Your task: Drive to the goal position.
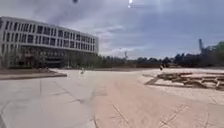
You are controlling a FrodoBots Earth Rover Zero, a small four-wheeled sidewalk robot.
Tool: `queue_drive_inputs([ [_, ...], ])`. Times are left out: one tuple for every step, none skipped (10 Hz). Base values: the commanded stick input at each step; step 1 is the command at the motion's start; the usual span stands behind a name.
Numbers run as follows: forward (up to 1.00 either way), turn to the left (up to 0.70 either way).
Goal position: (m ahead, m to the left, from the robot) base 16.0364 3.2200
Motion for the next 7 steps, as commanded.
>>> queue_drive_inputs([
  [0.50, 0.00],
  [0.50, 0.00],
  [0.50, 0.00],
  [0.50, 0.00],
  [0.50, -0.32],
  [0.50, -0.50],
  [0.50, -0.47],
])
